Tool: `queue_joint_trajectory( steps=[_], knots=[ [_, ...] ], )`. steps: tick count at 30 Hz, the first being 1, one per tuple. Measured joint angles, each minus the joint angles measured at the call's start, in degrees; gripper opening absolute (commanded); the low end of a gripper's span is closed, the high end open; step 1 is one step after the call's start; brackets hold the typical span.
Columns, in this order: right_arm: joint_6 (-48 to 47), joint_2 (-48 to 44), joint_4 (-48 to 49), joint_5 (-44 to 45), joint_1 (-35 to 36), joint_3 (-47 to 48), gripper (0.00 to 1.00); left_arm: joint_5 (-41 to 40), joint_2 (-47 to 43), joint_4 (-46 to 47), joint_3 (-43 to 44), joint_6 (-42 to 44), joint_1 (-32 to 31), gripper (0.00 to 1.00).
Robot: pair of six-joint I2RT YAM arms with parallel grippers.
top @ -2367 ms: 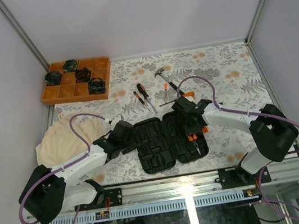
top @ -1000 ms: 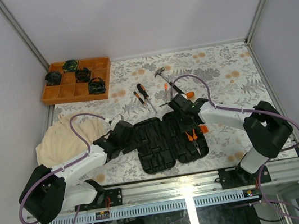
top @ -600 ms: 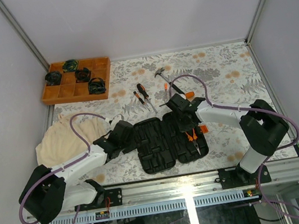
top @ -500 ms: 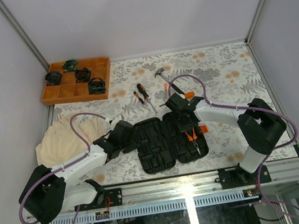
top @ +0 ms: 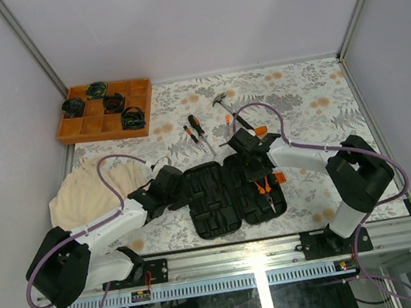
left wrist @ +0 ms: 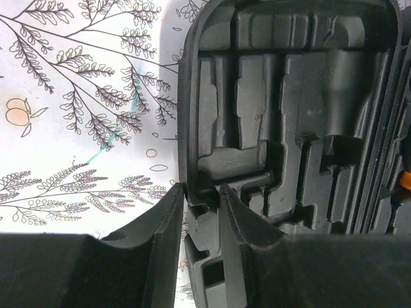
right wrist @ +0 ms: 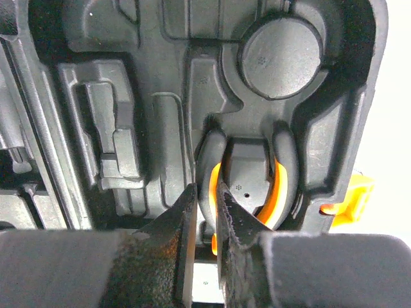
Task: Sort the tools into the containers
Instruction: Place the pliers in the storage box.
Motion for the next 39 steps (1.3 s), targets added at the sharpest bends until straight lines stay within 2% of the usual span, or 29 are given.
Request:
queue_joint_trajectory(
  steps=[5, 12, 16, 24, 28, 31, 36, 39],
  knots=[
    [-0.15, 0.92, -1.53, 0.07, 0.00, 1.31, 0.03, 0.02, 0.00, 0.02, 0.00, 0.04, 0.00, 0.23],
    [-0.28, -2.71, -2.21, 0.02, 0.00, 0.68, 0.33, 0.24, 0.00, 0.52, 0.00, 0.11, 0.00, 0.24],
    [-1.53, -8.92, -3.50, 0.90, 0.00, 0.83, 0.44, 0.46, 0.02, 0.50, 0.00, 0.20, 0.00, 0.25],
    [-2.16, -23.71, -0.26, 4.50, 0.00, -0.39, 0.57, 1.18, 0.68, 0.52, 0.20, 0.59, 0.00, 0.27],
    [-1.46, -30.16, 2.38, 7.72, 0.00, -7.04, 0.63, 1.49, 1.79, 0.52, 1.07, 1.33, -0.39, 0.28],
    [-0.57, -35.12, 4.20, 9.40, 0.00, -13.44, 0.72, 1.51, 2.78, 0.61, 1.81, 1.64, -1.44, 0.28],
    [0.79, -41.75, 5.90, 11.96, 0.00, -18.80, 0.75, 1.49, 4.68, 0.90, 3.15, 1.64, -4.42, 0.31],
    [1.29, -43.06, 6.95, 12.61, 0.00, -18.93, 0.77, 1.49, 5.44, 1.22, 3.67, 1.62, -5.38, 0.37]
  ],
)
